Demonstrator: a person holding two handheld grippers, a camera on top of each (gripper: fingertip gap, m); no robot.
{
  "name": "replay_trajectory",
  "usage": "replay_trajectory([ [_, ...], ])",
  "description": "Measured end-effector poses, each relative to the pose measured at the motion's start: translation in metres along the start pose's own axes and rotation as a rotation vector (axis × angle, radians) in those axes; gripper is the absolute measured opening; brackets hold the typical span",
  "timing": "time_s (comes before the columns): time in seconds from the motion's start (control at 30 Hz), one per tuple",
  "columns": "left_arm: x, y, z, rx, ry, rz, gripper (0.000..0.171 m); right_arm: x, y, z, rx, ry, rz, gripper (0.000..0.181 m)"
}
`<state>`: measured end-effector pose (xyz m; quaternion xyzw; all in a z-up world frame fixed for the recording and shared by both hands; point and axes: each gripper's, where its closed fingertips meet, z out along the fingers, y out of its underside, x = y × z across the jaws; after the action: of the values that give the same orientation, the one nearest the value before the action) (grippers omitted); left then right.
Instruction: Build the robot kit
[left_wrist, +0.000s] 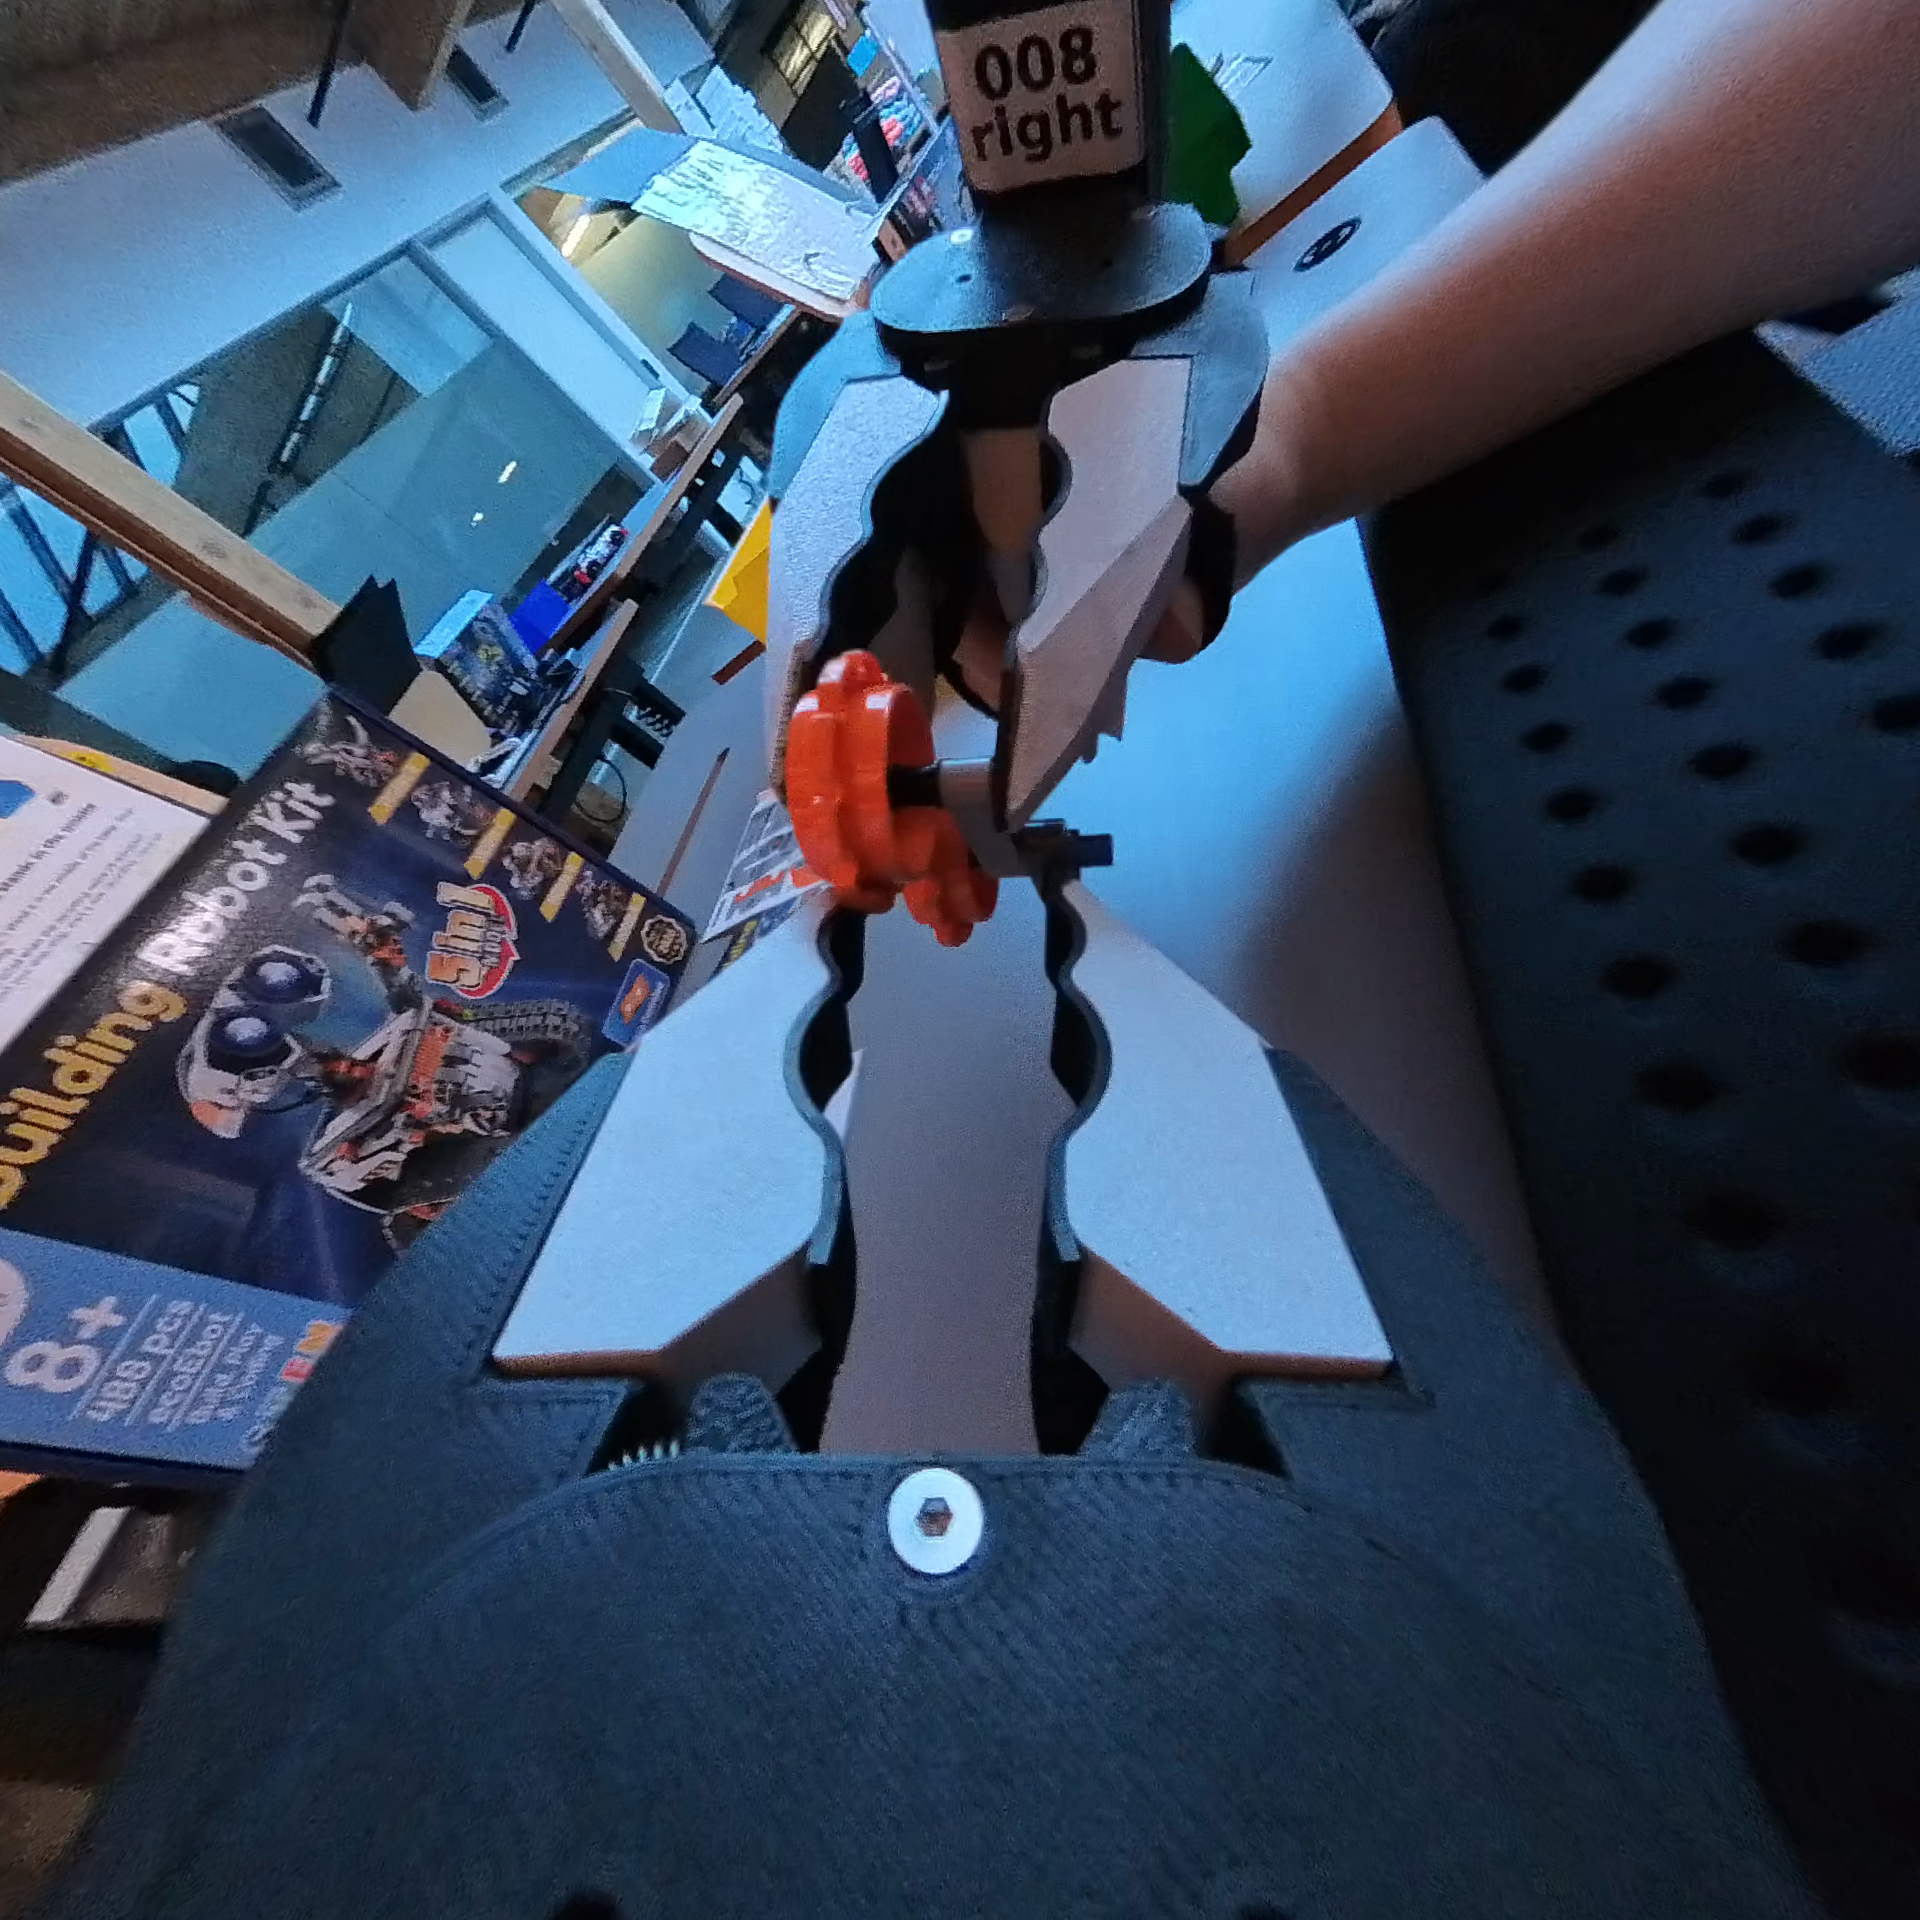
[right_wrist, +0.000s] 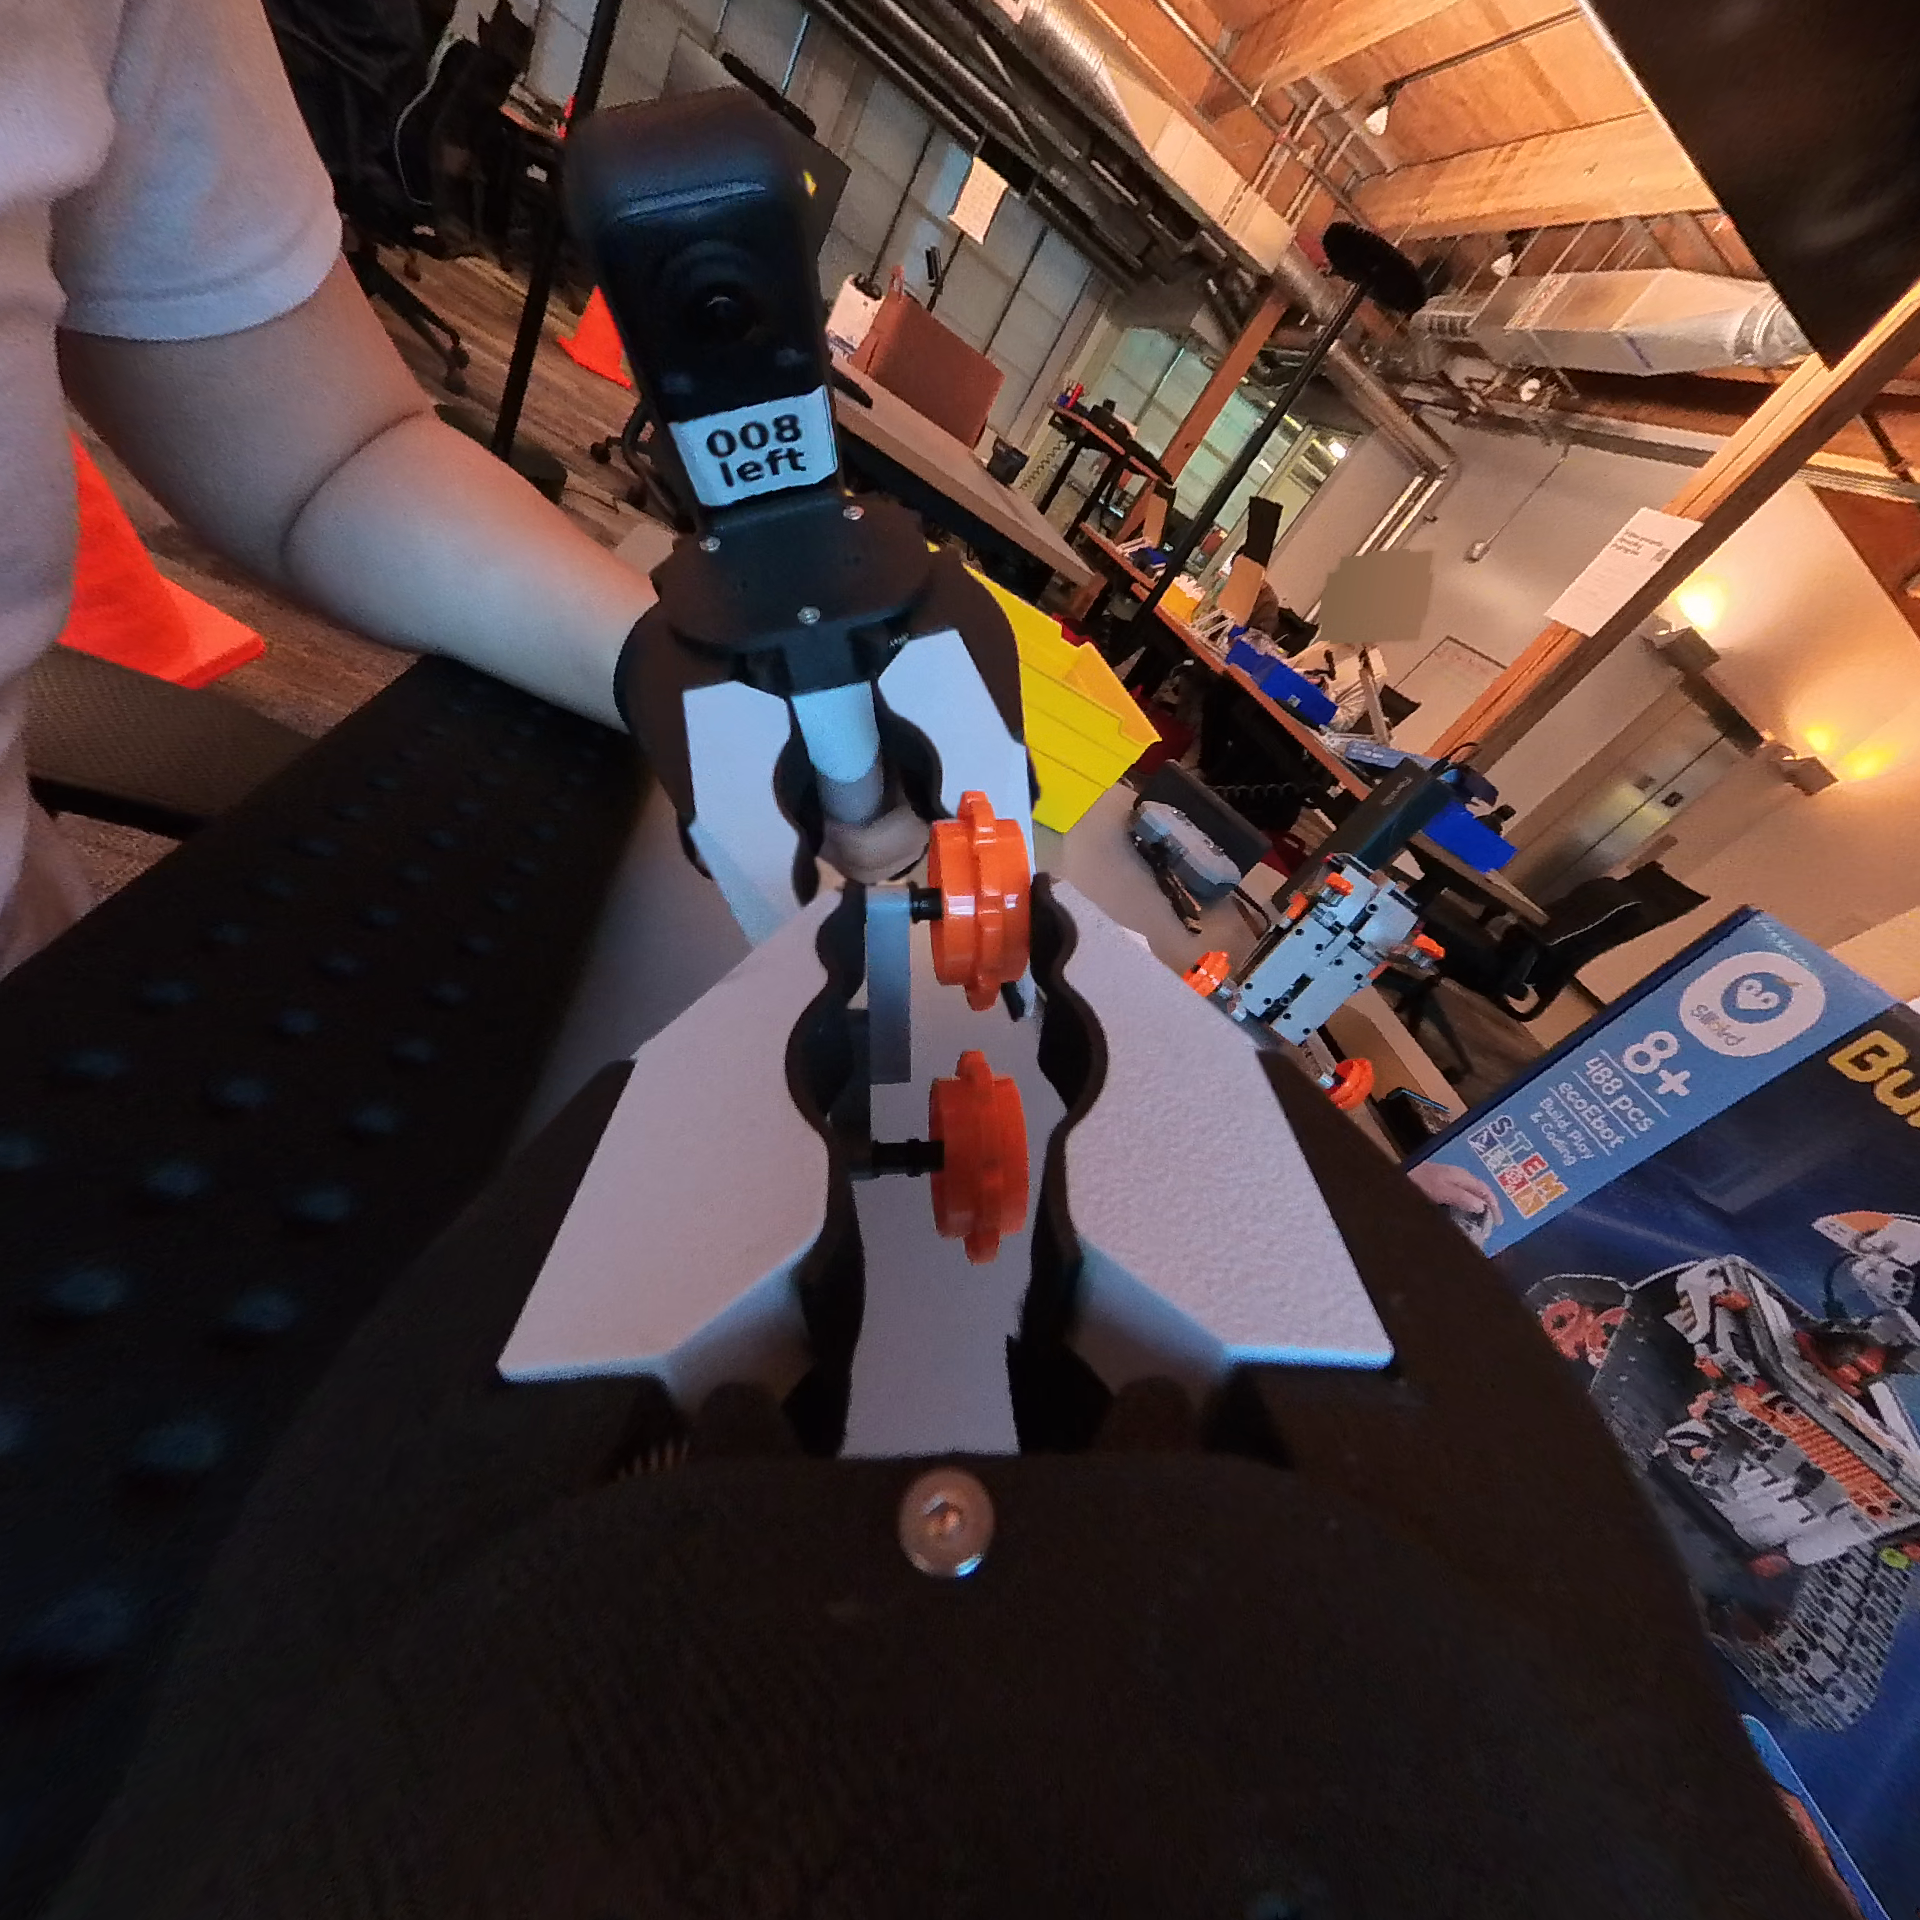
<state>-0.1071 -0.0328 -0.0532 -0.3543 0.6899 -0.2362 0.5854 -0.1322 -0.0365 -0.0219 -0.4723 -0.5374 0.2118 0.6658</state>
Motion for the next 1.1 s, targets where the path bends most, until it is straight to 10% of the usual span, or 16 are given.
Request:
replay_trajectory([
  [0.83,0.002,0.002,-0.001,-0.003,0.068,-0.129,0.027,0.004,0.007,-0.004,-0.027,-0.024,0.093,0.032],
  [1.1,-0.016,-0.023,-0.01,0.078,-0.122,0.004,0.046,0.007,-0.019,-0.013,0.045,0.039,-0.014,0.031],
])
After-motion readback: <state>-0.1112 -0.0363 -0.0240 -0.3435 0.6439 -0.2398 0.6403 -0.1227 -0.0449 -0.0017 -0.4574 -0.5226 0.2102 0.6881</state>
